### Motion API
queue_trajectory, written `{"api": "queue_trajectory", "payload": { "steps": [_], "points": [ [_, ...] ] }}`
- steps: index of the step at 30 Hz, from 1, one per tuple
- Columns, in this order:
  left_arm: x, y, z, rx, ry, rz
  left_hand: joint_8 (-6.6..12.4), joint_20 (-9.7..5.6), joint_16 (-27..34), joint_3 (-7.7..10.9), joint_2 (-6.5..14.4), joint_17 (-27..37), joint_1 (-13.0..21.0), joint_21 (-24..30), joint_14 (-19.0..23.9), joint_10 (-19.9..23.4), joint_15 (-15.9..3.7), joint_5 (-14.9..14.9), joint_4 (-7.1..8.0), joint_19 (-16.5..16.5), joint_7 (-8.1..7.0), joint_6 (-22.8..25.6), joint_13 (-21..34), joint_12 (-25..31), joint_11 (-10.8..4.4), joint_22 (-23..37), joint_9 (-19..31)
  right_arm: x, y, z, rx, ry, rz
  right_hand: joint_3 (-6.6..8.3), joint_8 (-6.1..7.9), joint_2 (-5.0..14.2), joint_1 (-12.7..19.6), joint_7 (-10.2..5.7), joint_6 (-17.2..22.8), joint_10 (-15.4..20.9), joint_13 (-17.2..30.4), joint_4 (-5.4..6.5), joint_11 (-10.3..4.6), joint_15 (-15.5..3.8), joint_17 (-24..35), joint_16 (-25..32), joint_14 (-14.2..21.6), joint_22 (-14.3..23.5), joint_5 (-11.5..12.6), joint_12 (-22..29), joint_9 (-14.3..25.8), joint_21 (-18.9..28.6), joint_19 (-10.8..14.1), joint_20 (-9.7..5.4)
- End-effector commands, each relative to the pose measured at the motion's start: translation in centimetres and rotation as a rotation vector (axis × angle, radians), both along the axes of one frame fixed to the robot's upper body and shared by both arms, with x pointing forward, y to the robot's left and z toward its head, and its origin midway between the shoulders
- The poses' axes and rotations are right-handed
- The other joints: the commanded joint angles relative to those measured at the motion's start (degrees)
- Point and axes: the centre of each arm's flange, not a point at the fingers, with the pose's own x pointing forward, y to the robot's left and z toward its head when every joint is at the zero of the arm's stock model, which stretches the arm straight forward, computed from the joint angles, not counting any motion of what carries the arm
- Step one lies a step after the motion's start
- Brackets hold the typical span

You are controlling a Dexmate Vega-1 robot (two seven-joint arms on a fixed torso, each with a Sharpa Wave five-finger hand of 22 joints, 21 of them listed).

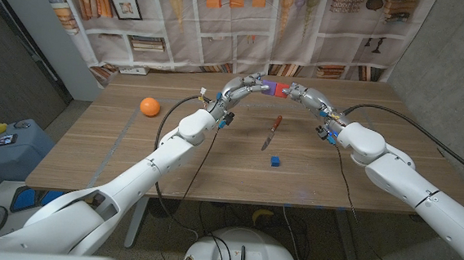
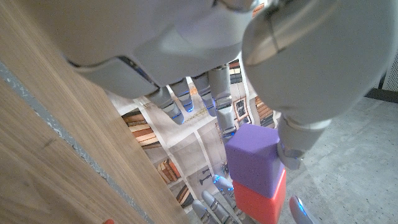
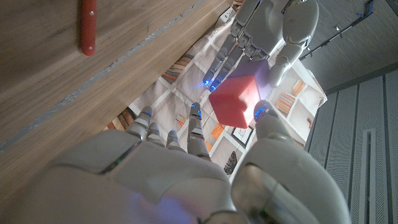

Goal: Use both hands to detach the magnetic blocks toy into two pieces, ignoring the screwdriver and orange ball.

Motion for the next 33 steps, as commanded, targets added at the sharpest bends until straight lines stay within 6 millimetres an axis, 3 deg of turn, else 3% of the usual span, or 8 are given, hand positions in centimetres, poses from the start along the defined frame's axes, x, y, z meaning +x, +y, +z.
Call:
{"api": "queue_trajectory", "payload": {
  "steps": [1, 21, 33],
  "points": [
    [-0.05, 0.02, -0.13, -0.011, 0.005, -0.006, 1.81, 0.36, 0.1, -0.06, 4.8, 0.1, 4.6, 0.1, 0.5, -0.1, -0.75, 0.3, 0.0, 0.1, -6.84, 7.3, 0.2, 0.0, 0.08, 0.2, 3.1, -0.12, 0.46, -0.05, -0.005, -0.002, 0.003, 0.52, 0.7, -0.01, 0.6, -0.19, 1.2, -4.0, 0.1, -0.07, 0.43, 0.32, 0.2, 0.2, -3.9, 0.1, 0.2, 0.3, 0.5, 0.2, 0.4, 0.16],
    [-0.07, 0.02, -0.32, -0.008, 0.011, -0.017, 1.99, 0.38, 0.2, -0.28, 4.9, 0.1, 4.8, 0.1, 0.5, 0.0, -0.73, 0.3, 0.04, 0.1, -6.85, 7.4, 0.2, 0.0, 0.09, 0.2, 3.4, -0.31, 1.02, 0.0, 0.025, -0.015, 0.0, 1.53, 2.57, 0.71, 3.8, -0.99, 3.4, -2.7, 0.1, -0.16, 0.17, -0.47, 0.2, 0.4, -2.9, 0.1, 0.4, 0.4, 1.7, 0.2, 1.7, -0.73],
    [-0.17, 0.05, -0.72, -0.011, 0.022, -0.021, 2.21, 0.4, 0.2, -0.4, 4.9, 0.1, 4.9, 0.1, 0.6, 0.0, -0.68, 0.3, 0.03, 0.1, -6.95, 7.5, 0.2, 0.0, 0.19, 0.2, 3.6, -0.78, 1.12, -0.25, 0.054, -0.024, -0.015, 1.82, 5.63, 0.64, 6.3, -1.33, 7.6, -1.0, 0.1, -0.16, 0.14, -0.92, 0.2, 0.7, -1.5, 0.1, 0.3, 0.7, 3.3, 0.2, 3.0, -1.16]
  ]
}}
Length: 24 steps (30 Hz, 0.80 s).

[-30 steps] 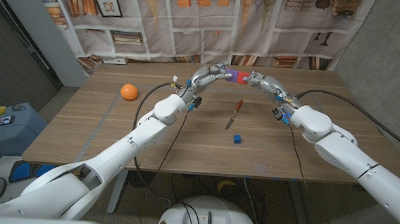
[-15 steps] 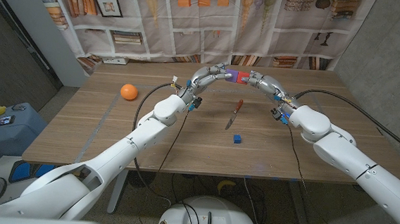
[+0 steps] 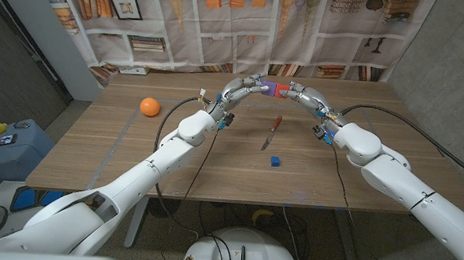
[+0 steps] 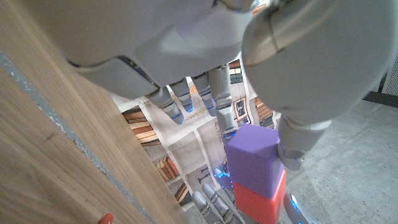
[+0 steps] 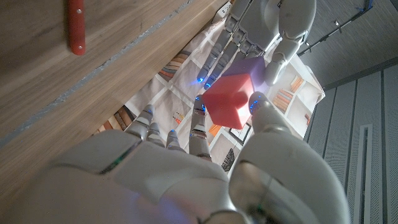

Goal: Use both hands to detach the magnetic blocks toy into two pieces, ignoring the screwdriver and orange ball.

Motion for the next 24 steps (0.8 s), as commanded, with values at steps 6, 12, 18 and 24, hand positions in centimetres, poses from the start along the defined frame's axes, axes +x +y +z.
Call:
{"api": "queue_trajectory", "payload": {
  "steps": [6, 12, 18, 24],
  "points": [
    [-0.1, 0.04, -0.45, -0.006, 0.015, -0.006, 2.28, 0.37, 0.2, -0.15, 5.2, 0.1, 4.6, 0.1, 0.6, 0.0, -0.7, 0.5, 0.0, 0.2, -7.11, 7.3, 0.2, 0.0, 0.27, 0.2, 3.7, -0.6, 0.22, -0.17, 0.034, -0.013, -0.019, 0.48, 2.78, -0.14, 1.9, -0.73, 3.7, 0.1, 0.2, 0.15, 0.1, -0.65, 0.3, 0.6, -0.9, 0.1, 0.2, 0.5, 1.5, 0.2, 1.2, -0.17],
    [-0.1, -0.01, -0.59, -0.006, 0.02, -0.008, 2.34, 0.4, 0.2, -0.21, 5.3, 0.1, 4.7, 0.1, 0.6, 0.0, -0.68, 0.5, 0.01, 0.2, -7.06, 7.3, 0.2, 0.0, 0.31, 0.2, 3.8, -0.76, 0.31, -0.16, 0.039, -0.014, -0.028, 0.6, 4.8, 0.15, 3.3, -1.79, 6.4, 1.2, 0.2, 0.18, -0.24, -1.05, 0.4, 0.8, -0.2, 0.1, 0.1, 0.7, 2.5, 0.3, 2.1, -0.61],
    [-0.02, -0.08, -0.67, -0.008, 0.022, -0.008, 2.43, 0.4, 0.2, -0.27, 5.3, 0.1, 4.7, 0.1, 0.7, 0.1, -0.65, 0.5, 0.02, 0.2, -7.08, 7.3, 0.2, 0.0, 0.36, 0.2, 3.9, -0.86, 0.34, -0.15, 0.039, -0.011, -0.035, 0.6, 6.08, 0.24, 4.1, -2.45, 7.9, 1.9, 0.2, 0.17, -0.42, -1.43, 0.5, 0.9, 0.3, 0.1, 0.0, 0.7, 3.2, 0.3, 2.6, -0.81],
    [0.15, -0.28, -0.57, -0.008, 0.021, -0.014, 2.52, 0.36, 0.2, -0.32, 5.3, 0.1, 4.7, 0.1, 0.7, 0.0, -0.69, 0.5, 0.02, 0.3, -7.11, 7.3, 0.2, 0.0, 0.31, 0.2, 4.1, -0.84, 0.42, -0.11, 0.039, -0.009, -0.036, 0.59, 7.34, 0.35, 5.1, -3.28, 9.2, 2.9, 0.2, 0.16, -0.75, -1.73, 0.6, 1.0, 0.7, 0.1, -0.1, 0.9, 4.0, 0.3, 3.1, -1.21]
  ]
}}
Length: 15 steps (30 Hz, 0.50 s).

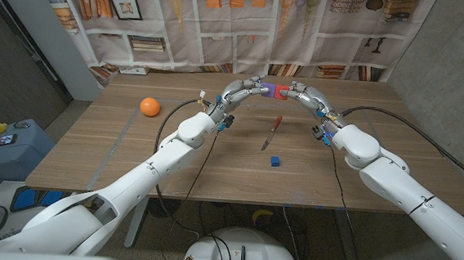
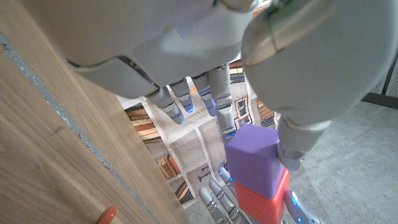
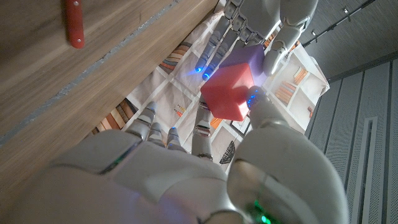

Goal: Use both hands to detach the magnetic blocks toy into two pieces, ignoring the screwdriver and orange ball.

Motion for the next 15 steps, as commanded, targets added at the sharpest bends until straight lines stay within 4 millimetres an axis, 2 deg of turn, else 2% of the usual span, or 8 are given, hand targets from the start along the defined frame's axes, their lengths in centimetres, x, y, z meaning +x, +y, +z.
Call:
{"api": "queue_trajectory", "payload": {
  "steps": [1, 3, 6, 7, 11, 15],
  "points": [
    [0.25, -0.27, -0.09, -0.001, 0.004, -0.007, 2.52, 0.17, 0.2, -0.02, 4.7, 0.1, 4.4, 0.1, 0.3, 0.0, -0.67, 0.3, 0.04, 0.0, -7.1, 7.3, 0.2, 0.0, 0.38, 0.2, 4.1, -0.11, 0.13, 0.02, 0.004, 0.002, -0.009, 0.37, 1.25, -0.11, 1.3, -0.68, 1.4, 1.3, 0.2, -0.08, 0.01, -0.21, 0.3, 0.5, 0.4, 0.1, -0.1, 0.5, 0.7, 0.3, 0.5, -0.19],
    [0.29, -0.34, -0.08, -0.003, 0.005, -0.009, 2.56, 0.19, 0.2, -0.04, 4.7, 0.1, 4.5, 0.1, 0.3, 0.0, -0.67, 0.3, 0.04, 0.0, -7.1, 7.3, 0.2, 0.0, 0.35, 0.2, 4.1, -0.1, 0.12, 0.03, 0.01, 0.002, -0.013, 0.38, 2.72, 0.0, 2.3, -1.6, 3.3, 2.6, 0.1, -0.13, -0.19, -0.65, 0.4, 0.8, 1.1, 0.1, -0.2, 0.8, 1.4, 0.4, 1.2, -0.43],
    [0.31, -0.38, -0.07, -0.003, 0.005, -0.011, 2.61, 0.16, 0.2, -0.07, 4.8, 0.1, 4.5, 0.1, 0.3, 0.1, -0.67, 0.3, 0.04, 0.0, -7.16, 7.3, 0.2, 0.0, 0.31, 0.2, 4.2, -0.04, 0.07, 0.06, 0.013, 0.007, -0.016, 0.47, 3.42, 0.24, 3.0, -2.03, 4.0, 3.4, 0.1, -0.14, -0.57, -0.87, 0.4, 0.9, 1.5, 0.1, -0.2, 1.0, 1.9, 0.4, 1.6, -0.78],
    [0.31, -0.38, -0.07, -0.004, 0.005, -0.012, 2.62, 0.17, 0.2, -0.08, 4.8, 0.1, 4.5, 0.1, 0.3, 0.1, -0.63, 0.3, 0.04, 0.1, -7.12, 7.3, 0.2, 0.0, 0.33, 0.2, 4.2, -0.03, 0.06, 0.06, 0.014, 0.007, -0.021, 0.57, 4.17, 0.62, 3.7, -2.64, 4.8, 4.4, 0.1, -0.08, -0.97, -1.19, 0.5, 1.0, 1.7, 0.1, -0.3, 1.1, 2.3, 0.4, 1.8, -0.97],
    [0.3, -0.42, -0.07, -0.004, 0.006, -0.015, 2.62, 0.18, 0.2, -0.11, 4.8, 0.1, 4.5, 0.1, 0.3, 0.1, -0.6, 0.3, 0.03, 0.0, -7.15, 7.3, 0.2, 0.0, 0.41, 0.2, 4.2, 0.05, 0.0, 0.05, 0.021, 0.009, -0.023, 0.51, 5.69, 1.11, 4.7, -3.45, 6.6, 5.8, 0.0, 0.04, -1.3, -1.74, 0.7, 1.3, 2.4, 0.1, -0.4, 1.3, 3.2, 0.4, 2.5, -1.55],
    [0.3, -0.48, -0.07, -0.007, 0.011, -0.016, 2.63, 0.16, 0.2, -0.17, 4.8, 0.1, 4.6, 0.2, 0.3, 0.0, -0.64, 0.3, 0.03, 0.1, -7.18, 7.3, 0.2, 0.0, 0.18, 0.2, 4.2, 0.11, -0.03, 0.08, 0.035, 0.011, -0.024, 0.37, 6.65, 1.52, 5.3, -3.66, 7.4, 7.4, -0.2, 0.19, -1.64, -2.12, 0.8, 1.6, 3.1, 0.1, -0.6, 1.6, 3.9, 0.5, 3.2, -1.78]
  ]
}}
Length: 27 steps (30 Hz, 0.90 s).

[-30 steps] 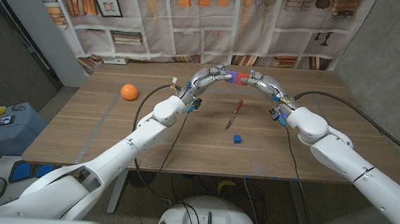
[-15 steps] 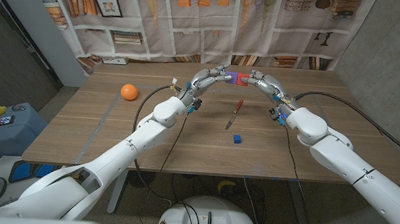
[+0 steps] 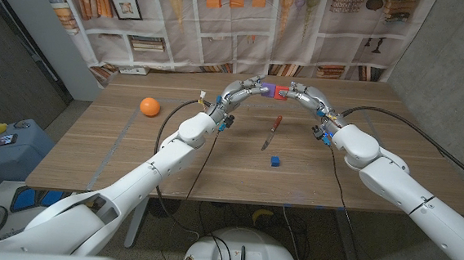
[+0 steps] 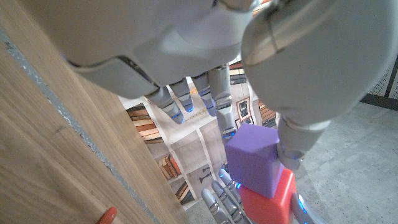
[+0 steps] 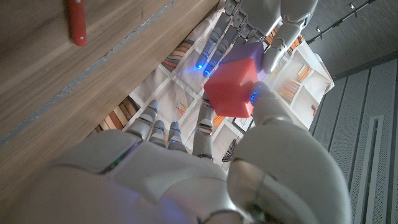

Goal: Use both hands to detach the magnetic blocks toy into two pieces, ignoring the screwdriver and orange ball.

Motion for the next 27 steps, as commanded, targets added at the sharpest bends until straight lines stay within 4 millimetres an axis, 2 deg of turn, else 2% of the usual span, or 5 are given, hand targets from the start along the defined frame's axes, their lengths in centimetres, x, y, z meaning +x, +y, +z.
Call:
{"api": "queue_trajectory", "payload": {
  "steps": [1, 8, 27],
  "points": [
    [0.01, -0.24, 0.03, 0.0, 0.001, -0.01, 2.65, 0.18, 0.2, -0.08, 4.7, 0.1, 4.6, 0.1, 0.3, 0.0, -0.67, 0.3, 0.08, 0.1, -7.14, 7.4, 0.2, 0.0, 0.2, 0.2, 4.2, 0.14, -0.06, 0.03, 0.028, 0.006, -0.011, 0.22, 1.28, 1.21, 1.8, -2.27, 3.4, 1.8, -0.1, 0.43, -0.32, -0.41, 0.3, 0.6, 0.9, 0.1, -0.3, 0.5, 1.0, 0.5, 1.1, -0.12],
    [0.1, -0.33, 0.07, 0.004, 0.002, -0.011, 2.75, 0.23, 0.2, -0.14, 4.7, 0.1, 4.7, 0.1, 0.3, 0.0, -0.63, 0.3, 0.09, 0.0, -7.2, 7.4, 0.2, 0.0, 0.29, 0.3, 4.3, 0.25, -0.25, 0.1, 0.042, 0.008, -0.008, -0.09, 2.7, 1.56, 2.4, -2.94, 5.0, 3.3, -0.2, 0.48, -0.47, -0.77, 0.5, 1.0, 1.8, 0.1, -0.5, 0.6, 1.9, 0.4, 1.8, -0.41],
    [0.13, 0.27, 0.11, 0.006, 0.002, 0.005, 2.73, 0.25, 0.1, -0.32, 4.8, 0.1, 4.8, 0.1, 0.3, 0.0, -0.54, 0.3, 0.11, 0.0, -7.18, 7.3, 0.2, 0.0, 0.32, 0.3, 4.2, 0.26, -0.91, 0.37, 0.059, 0.013, -0.003, -0.47, 3.91, 2.06, 3.2, -3.26, 5.3, 4.3, -0.3, 0.49, -0.92, -1.27, 0.7, 1.3, 2.4, 0.1, -0.5, 0.3, 3.1, 0.4, 2.5, -0.76]
  ]
}}
